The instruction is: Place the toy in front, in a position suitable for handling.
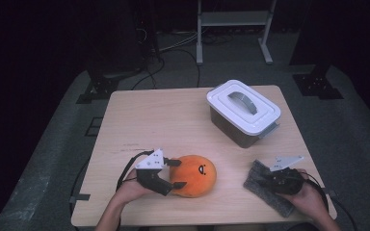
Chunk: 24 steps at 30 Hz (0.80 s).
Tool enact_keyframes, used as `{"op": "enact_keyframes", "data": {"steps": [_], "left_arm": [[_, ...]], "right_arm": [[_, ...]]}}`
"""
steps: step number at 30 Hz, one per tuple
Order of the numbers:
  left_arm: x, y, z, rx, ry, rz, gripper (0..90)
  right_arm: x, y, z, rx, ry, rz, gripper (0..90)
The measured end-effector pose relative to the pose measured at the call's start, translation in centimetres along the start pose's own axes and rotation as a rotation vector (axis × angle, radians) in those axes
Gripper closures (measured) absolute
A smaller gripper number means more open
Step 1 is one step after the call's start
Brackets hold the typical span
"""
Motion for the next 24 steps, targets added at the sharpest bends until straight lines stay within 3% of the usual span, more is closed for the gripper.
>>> {"op": "enact_keyframes", "data": {"steps": [3, 5, 6, 8, 9, 11, 12, 14, 16, 18, 20, 24], "left_arm": [[0.5, -0.4, 0.2, -0.006, 0.011, 0.022, 25.6], [0.9, -0.6, 0.3, -0.013, 0.007, 0.030, 28.4], [0.9, -0.7, 0.3, -0.009, 0.006, 0.027, 32.3], [0.9, -0.7, 0.4, -0.008, -0.001, 0.026, 36.4], [0.9, -0.8, 0.3, -0.009, 0.001, 0.025, 36.4], [0.9, -1.1, 0.3, -0.007, 0.002, 0.021, 38.1], [0.8, -1.4, 0.2, -0.006, -0.007, 0.020, 39.0], [0.7, -1.5, 0.1, -0.006, -0.013, 0.022, 39.4], [0.5, -1.7, 0.1, -0.007, -0.023, 0.024, 39.5], [0.4, -1.8, 0.0, -0.008, -0.023, 0.021, 40.0], [0.1, -2.1, -0.2, -0.003, -0.041, 0.026, 40.6], [-0.1, -2.4, -0.1, -0.013, -0.051, 0.033, 41.5]], "right_arm": [[-0.1, 0.1, -0.4, -0.025, -0.033, 0.004, 78.8], [-0.4, 0.5, -0.7, -0.068, -0.068, -0.001, 79.1], [-1.0, 1.2, -0.4, -0.101, -0.070, -0.054, 79.0], [-2.0, 1.9, 0.3, -0.140, -0.048, -0.106, 79.0], [-2.0, 1.9, 0.3, -0.140, -0.048, -0.106, 79.0], [-3.3, 2.4, 1.3, -0.176, -0.010, -0.141, 79.0], [-4.9, 2.7, 2.5, -0.207, 0.035, -0.176, 79.0], [-5.7, 2.9, 3.1, -0.228, 0.054, -0.198, 78.9], [-8.1, 2.8, 4.8, -0.272, 0.118, -0.244, 78.7], [-8.8, 2.7, 5.4, -0.285, 0.139, -0.252, 78.7], [-10.9, 1.7, 7.0, -0.312, 0.198, -0.258, 78.6], [-12.4, 0.0, 8.0, -0.293, 0.252, -0.226, 78.6]]}}
Point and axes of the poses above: each handheld gripper's, and its own axes: y roughly backward along the jaws, x roughly out of its underside, z roughly to its left, the point moved 2 cm from there along -y, roughly forward along the jaws, and after that the axes turned 6 degrees about z, right-handed, at the moved point
